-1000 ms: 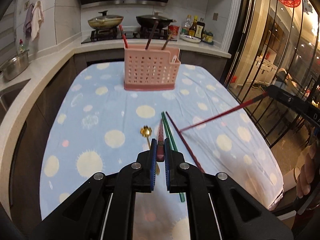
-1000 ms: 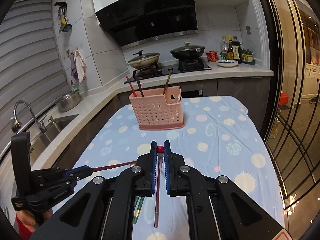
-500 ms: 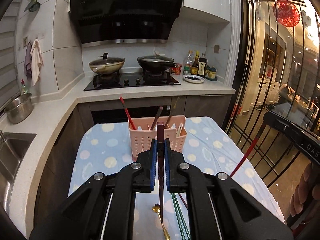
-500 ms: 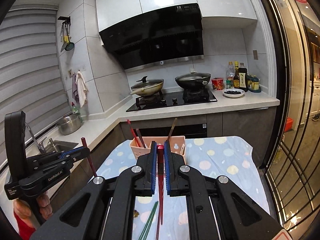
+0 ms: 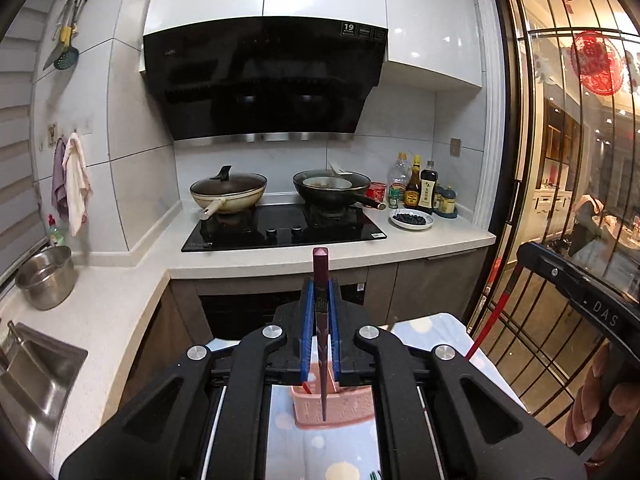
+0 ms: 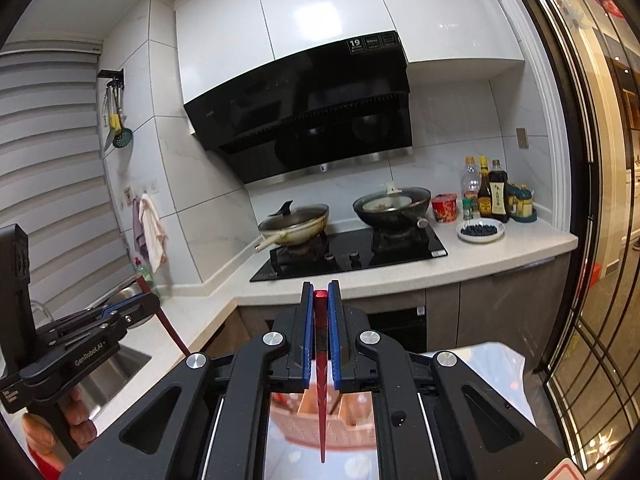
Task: Organize utensils
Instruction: 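Lift both chopsticks and lower them into the pink holder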
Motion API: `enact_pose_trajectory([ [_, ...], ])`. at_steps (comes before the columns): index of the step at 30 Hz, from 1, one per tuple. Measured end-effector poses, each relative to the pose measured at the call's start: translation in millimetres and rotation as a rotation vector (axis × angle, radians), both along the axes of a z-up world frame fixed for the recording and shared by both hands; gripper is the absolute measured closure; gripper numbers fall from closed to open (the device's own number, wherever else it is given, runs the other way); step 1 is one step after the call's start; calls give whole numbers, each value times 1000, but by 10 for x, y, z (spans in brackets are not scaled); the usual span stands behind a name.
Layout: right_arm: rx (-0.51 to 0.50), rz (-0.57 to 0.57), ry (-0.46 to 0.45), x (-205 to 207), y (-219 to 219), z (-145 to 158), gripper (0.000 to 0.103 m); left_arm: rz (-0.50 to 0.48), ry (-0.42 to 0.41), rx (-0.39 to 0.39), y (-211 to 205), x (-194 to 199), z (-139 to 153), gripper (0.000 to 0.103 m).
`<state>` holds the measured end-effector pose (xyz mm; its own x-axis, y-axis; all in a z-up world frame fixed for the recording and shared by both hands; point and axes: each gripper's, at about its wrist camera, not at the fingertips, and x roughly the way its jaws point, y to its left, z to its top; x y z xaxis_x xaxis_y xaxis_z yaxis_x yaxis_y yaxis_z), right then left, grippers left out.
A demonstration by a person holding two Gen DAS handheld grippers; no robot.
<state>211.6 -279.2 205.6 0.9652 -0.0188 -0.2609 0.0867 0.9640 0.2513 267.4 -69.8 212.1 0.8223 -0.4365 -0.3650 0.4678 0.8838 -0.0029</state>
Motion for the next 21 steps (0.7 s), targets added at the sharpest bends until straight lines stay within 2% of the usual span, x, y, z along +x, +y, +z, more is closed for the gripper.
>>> enact_pose_trajectory([
  [4,1,-10,-8,339,-17,87,96,3,12,7,-145,300,42,96],
  [8,-3,-7,12,666,7,34,96,2,33,24,-258,525,-61,96],
  [14,-14,20,101,1045,104,-331,96,-6,89,38,-337,762,-312,96],
  [19,-24,43,175,1194,175,-607,95,4,134,46,-344,890,-514,95],
  [20,-28,33,175,1191,180,-631,86,17,145,37,-327,911,-543,88],
  [21,-32,20,175,1175,177,-644,79,23,158,32,-311,932,-566,72],
])
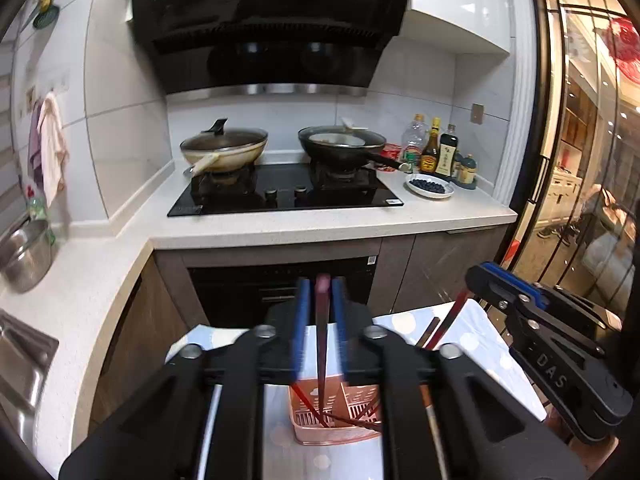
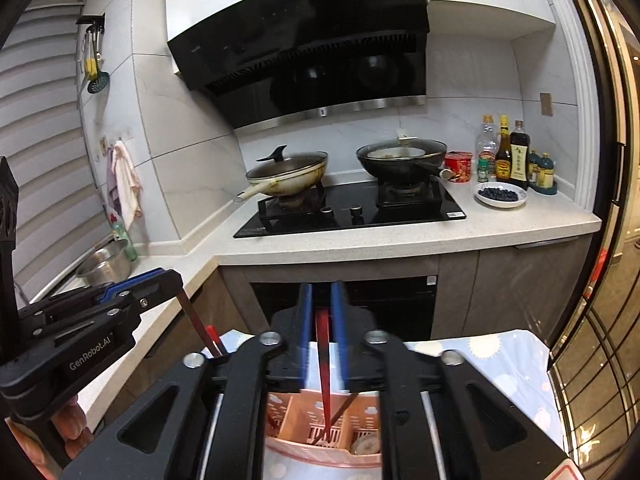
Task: Organize utensils
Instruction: 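Lift both chopsticks and lower them into the pink holder, then open both tools and pull them back from the holder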
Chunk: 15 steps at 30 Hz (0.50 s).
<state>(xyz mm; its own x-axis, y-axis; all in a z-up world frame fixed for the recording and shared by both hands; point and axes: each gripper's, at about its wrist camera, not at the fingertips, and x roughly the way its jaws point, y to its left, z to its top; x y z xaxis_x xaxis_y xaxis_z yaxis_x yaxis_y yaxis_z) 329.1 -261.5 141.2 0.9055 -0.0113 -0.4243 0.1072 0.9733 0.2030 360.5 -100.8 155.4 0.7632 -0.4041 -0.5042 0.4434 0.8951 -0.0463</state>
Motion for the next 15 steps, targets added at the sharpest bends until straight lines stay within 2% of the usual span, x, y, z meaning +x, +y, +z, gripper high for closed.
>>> enact_pose_trajectory([
  [1,2,-5,-9,-35,-9,-8,66,13,5,-4,21,9,-16,63],
  [2,6,-10,-16,-56,-2,-23,63,28,0,-6,44,6,-25,51],
  [7,14,-11,-17,-237,-27,-38,63,43,2,-15,150,-87,-58,49],
  [9,16,-7,-15,-328,-22,-56,63,48,-4,-16,199,-164,-69,45],
  [15,7,11,8,-674,70,-167,63,50,-11,11,261,-419,-137,41],
])
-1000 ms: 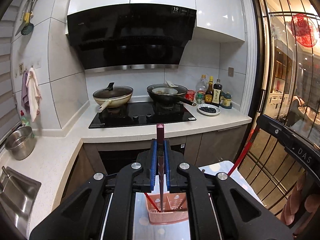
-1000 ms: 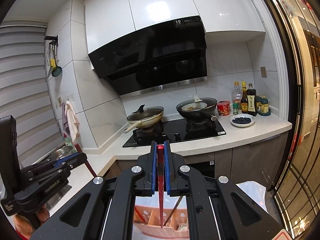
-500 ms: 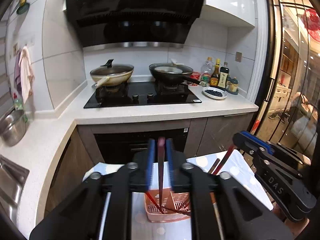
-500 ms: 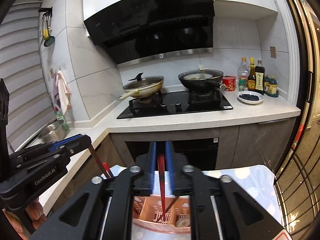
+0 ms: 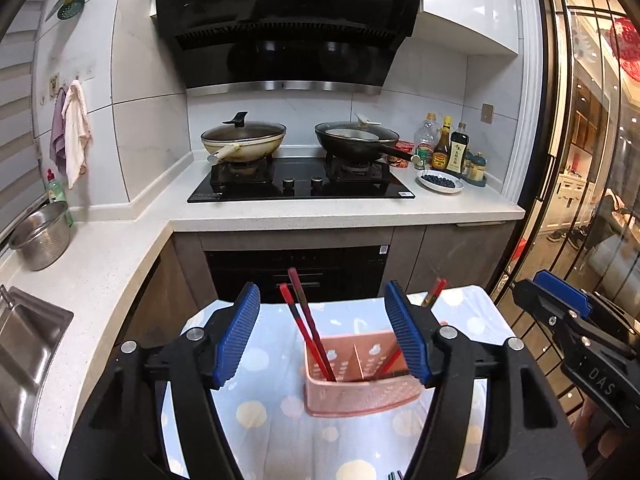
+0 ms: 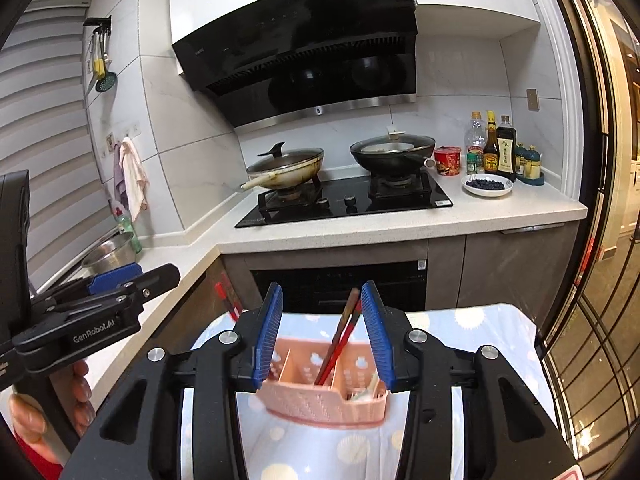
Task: Organize utensils
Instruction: 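Open both tools and pull them back from the holder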
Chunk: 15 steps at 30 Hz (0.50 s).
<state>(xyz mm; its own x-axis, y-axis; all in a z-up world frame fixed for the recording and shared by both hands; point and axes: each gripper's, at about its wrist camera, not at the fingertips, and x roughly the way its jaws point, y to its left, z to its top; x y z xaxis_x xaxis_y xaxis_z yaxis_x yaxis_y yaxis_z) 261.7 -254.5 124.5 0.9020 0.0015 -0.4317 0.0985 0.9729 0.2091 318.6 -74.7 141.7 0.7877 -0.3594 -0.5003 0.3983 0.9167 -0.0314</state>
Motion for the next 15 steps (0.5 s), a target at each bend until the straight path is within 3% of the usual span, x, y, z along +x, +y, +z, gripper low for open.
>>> enact_pose_trajectory([
  [8,-46,2,40,-568,206,-275,63,-10,31,17,152,-481,-301,41],
  [15,-26,7,114,-1091,281,-667,63,-15,108,57,299,-925,-809,40],
])
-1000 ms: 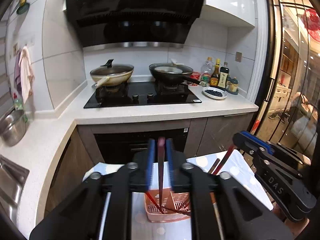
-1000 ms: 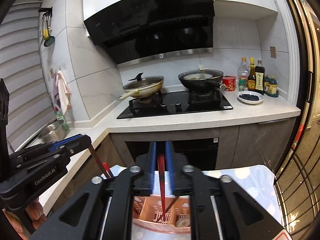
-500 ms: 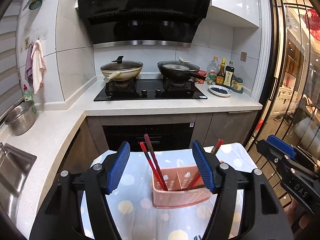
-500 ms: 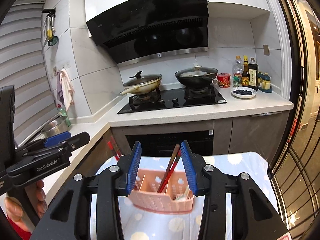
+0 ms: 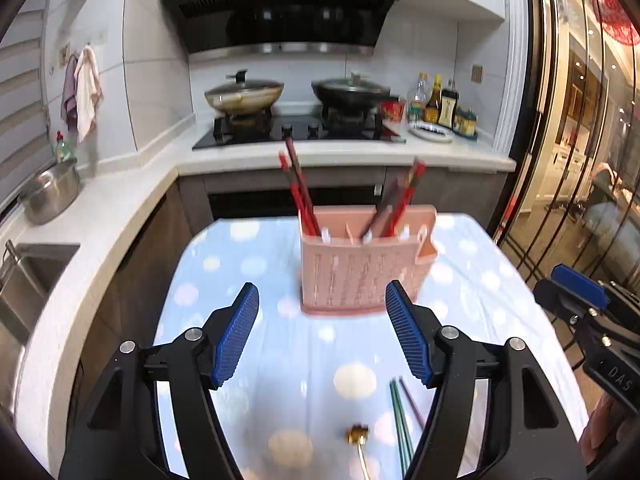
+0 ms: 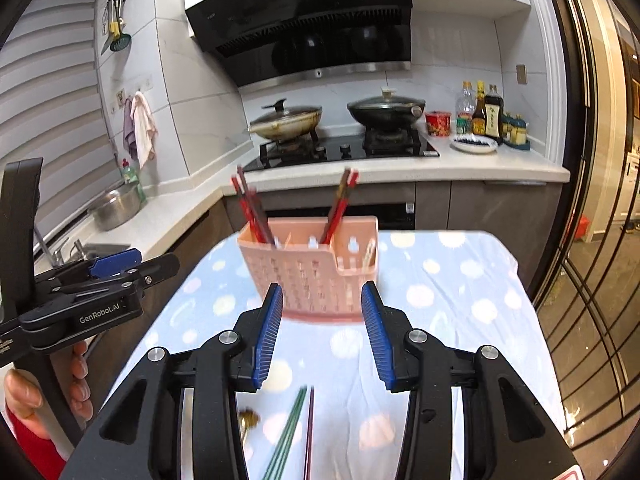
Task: Organize utensils
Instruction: 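Open both tools and pull them back from the holder, then move the left tool to the gold spoon while the right tool reaches the maroon chopstick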
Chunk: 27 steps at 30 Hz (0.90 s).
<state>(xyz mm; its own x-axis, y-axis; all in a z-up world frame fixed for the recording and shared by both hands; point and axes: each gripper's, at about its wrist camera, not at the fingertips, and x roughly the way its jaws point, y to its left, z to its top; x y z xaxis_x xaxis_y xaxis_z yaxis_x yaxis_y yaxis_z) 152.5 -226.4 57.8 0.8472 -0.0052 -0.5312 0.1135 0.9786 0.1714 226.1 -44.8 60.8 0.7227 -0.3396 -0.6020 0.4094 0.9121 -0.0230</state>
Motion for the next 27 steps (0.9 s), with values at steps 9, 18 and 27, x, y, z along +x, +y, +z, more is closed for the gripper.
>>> enact_pose_trajectory([
  [9,39,-2,128,-567,133,-625,63,-12,150,51,88,-522,-762,41],
  [18,39,-8,228,-1020,303,-1175,63,-29,280,113,93,-930,-1449,41],
  [27,71,4,295,-1228,376,-1486,63,-31,332,137,48,-1066,-1756,55],
])
